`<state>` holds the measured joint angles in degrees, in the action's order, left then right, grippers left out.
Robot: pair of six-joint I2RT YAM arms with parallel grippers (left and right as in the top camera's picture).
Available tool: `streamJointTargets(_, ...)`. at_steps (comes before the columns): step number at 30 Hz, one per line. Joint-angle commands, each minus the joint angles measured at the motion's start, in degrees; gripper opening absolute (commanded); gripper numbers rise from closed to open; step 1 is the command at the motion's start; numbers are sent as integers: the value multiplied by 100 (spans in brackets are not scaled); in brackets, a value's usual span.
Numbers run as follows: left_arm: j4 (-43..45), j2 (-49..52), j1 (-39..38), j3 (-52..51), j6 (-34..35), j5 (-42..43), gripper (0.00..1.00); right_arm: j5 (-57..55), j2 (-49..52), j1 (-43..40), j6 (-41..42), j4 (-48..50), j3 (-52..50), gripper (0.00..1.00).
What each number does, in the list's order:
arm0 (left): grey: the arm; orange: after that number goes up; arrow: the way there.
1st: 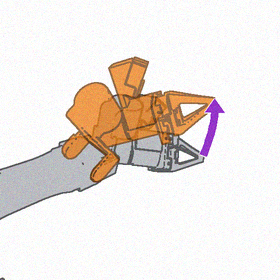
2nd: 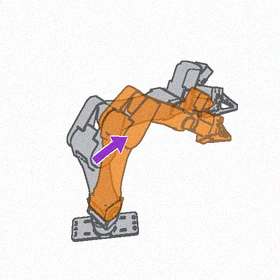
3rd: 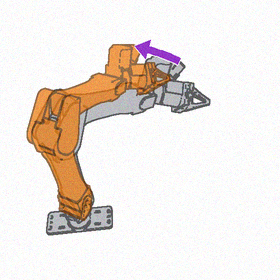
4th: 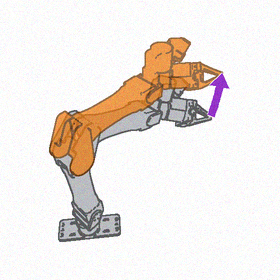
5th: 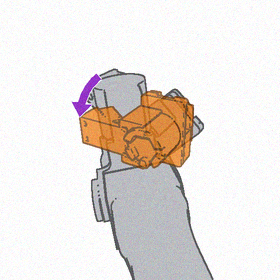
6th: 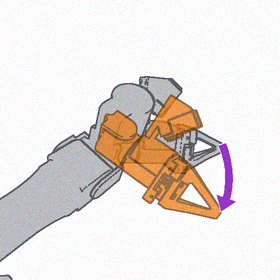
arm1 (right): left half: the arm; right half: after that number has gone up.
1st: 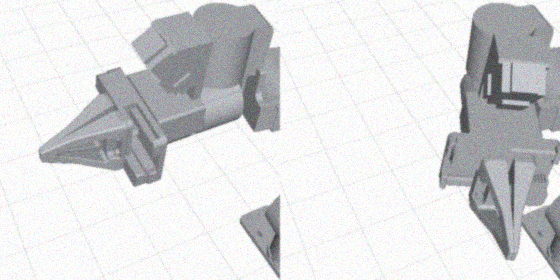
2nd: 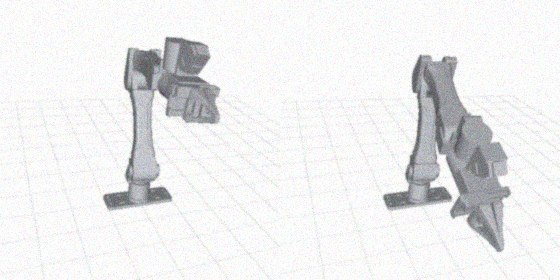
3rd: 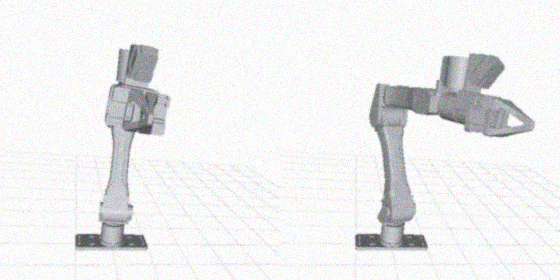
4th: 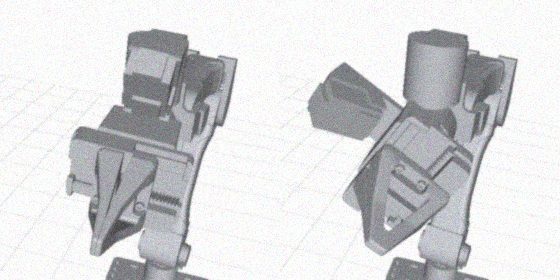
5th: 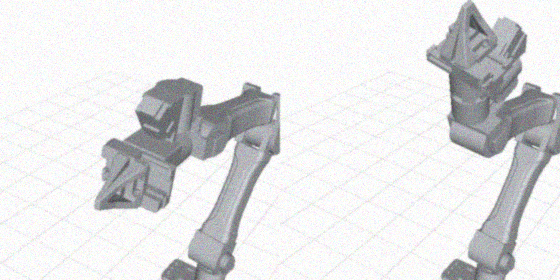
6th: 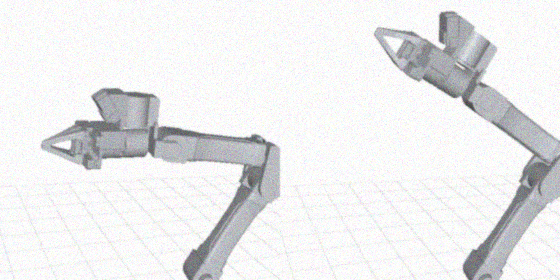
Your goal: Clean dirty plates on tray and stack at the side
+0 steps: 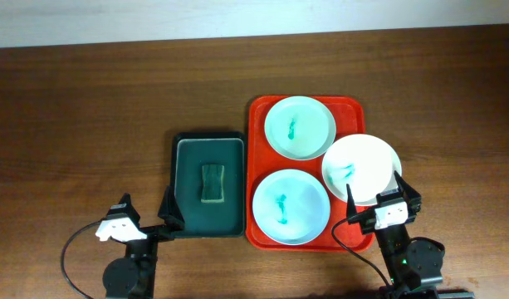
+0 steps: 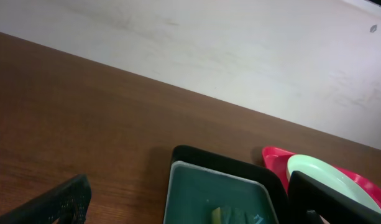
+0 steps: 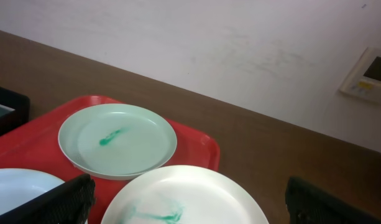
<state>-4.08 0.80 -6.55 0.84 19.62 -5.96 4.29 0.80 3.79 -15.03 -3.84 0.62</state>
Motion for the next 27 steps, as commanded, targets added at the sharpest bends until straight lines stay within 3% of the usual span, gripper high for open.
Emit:
streamJointTargets(1,2,-17,48,-33,-90,-50,99,-70,-39,33,2,-28,-31,98)
streamJointTargets(8,-4,-17,44,-31,-63,109,99,-31,-39,33,13,-28,-31,98)
streamJointTargets(11,149,-17,44,-31,-63,778,99,157,-39,33,114,0,-31,98)
streamJointTargets(14,785,-17,44,0,-63,1384,99,1604,-39,33,116,317,66,98)
streamJointTargets(17,1156,4,46,372,-70,1456,99,2076,-35,33,1235,201,688,98)
streamJointTargets(21,-15,763,44,1585,-70,1460,99,2057,378,33,1300,-1012,2033,98)
streamJointTargets(23,-881,1740,44,2653,-155,1574,99,2055,1071,33,1375,-2006,3034,98)
streamJointTargets(27,-3023,3950,44,4955,-157,2061,99,2059,3023,33,2371,-3960,5187,98)
